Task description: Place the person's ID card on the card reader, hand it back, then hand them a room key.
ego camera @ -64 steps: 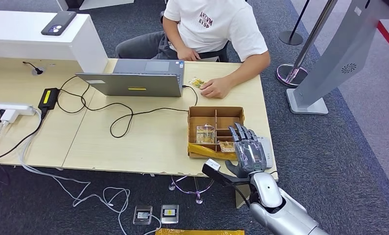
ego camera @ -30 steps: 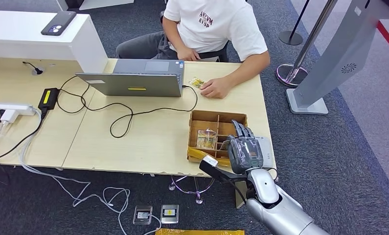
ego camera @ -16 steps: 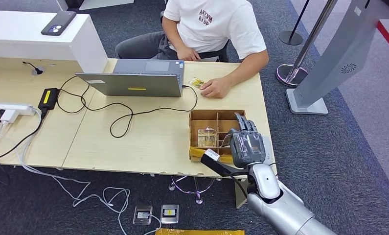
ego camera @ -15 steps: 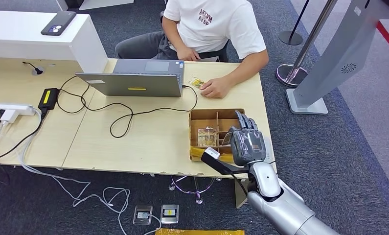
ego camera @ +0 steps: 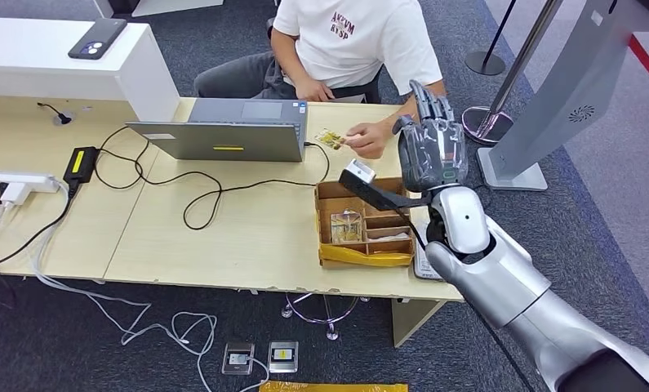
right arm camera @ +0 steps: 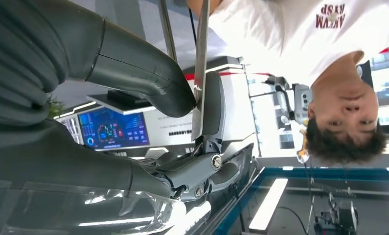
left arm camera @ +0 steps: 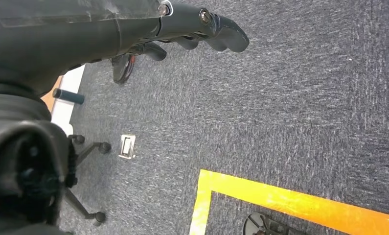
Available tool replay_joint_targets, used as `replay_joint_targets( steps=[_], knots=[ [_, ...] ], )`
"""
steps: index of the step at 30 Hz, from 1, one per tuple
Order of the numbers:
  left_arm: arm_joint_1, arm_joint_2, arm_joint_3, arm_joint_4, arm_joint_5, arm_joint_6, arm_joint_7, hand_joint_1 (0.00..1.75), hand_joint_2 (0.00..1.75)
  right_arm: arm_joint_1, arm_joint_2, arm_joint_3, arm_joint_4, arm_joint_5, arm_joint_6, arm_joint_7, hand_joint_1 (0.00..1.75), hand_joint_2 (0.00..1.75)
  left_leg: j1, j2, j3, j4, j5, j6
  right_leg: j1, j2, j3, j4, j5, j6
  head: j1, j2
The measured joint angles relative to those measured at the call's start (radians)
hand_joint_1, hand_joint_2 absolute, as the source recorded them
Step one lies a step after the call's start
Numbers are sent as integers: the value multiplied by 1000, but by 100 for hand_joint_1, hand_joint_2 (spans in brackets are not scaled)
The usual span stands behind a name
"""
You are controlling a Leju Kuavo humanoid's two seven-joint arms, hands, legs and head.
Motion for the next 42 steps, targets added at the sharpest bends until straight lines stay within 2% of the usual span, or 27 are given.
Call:
replay_joint_targets(
  steps=[7,11,18,23,26,27,30,31,37,42],
  knots=[
    [-17,1,-8,0,0,-15,16,0,0,-92,31,14,61,-77,53,-27,175,175,0,0,-1,0,0,0,0,0,0,0,0,0,0,0],
    [-25,-3,-18,0,3,-13,22,0,0,-130,80,32,152,-117,50,-69,175,175,1,0,-1,0,0,0,1,0,0,0,0,0,0,0],
    [-59,-62,-65,0,-1,29,54,0,0,-172,194,73,328,-127,45,-91,175,175,1,-1,-1,0,0,0,1,0,0,0,0,0,0,0],
    [-61,-73,-83,1,-1,27,55,0,0,-186,236,97,417,-129,46,-81,175,175,1,-1,0,0,0,0,1,0,0,0,0,0,0,0],
    [-59,-68,-91,0,-1,21,55,0,0,-187,247,109,453,-137,34,-77,168,175,1,-1,0,0,0,0,1,-1,0,0,0,0,0,0],
    [-57,-66,-95,0,-1,16,55,0,0,-187,249,112,463,-141,26,-77,137,175,1,-1,0,0,0,0,1,0,0,0,0,0,0,0],
    [-48,-53,-105,0,-1,-4,55,0,0,-187,248,118,484,-151,-1,-77,12,175,1,0,0,0,0,0,1,0,0,0,0,0,0,0],
    [-45,-46,-107,0,0,-10,55,0,0,-187,248,121,490,-154,-6,-77,0,175,1,0,0,0,0,0,1,0,0,0,0,0,0,0],
    [-34,-17,-127,0,0,-22,61,0,0,-186,246,136,521,-177,-41,-82,0,175,1,0,0,0,0,0,1,0,0,0,0,0,0,0],
    [-32,-10,-129,0,3,-22,62,0,0,-174,242,142,522,-221,-126,-106,0,175,1,0,0,0,0,0,1,0,0,0,0,0,0,0]
  ],
)
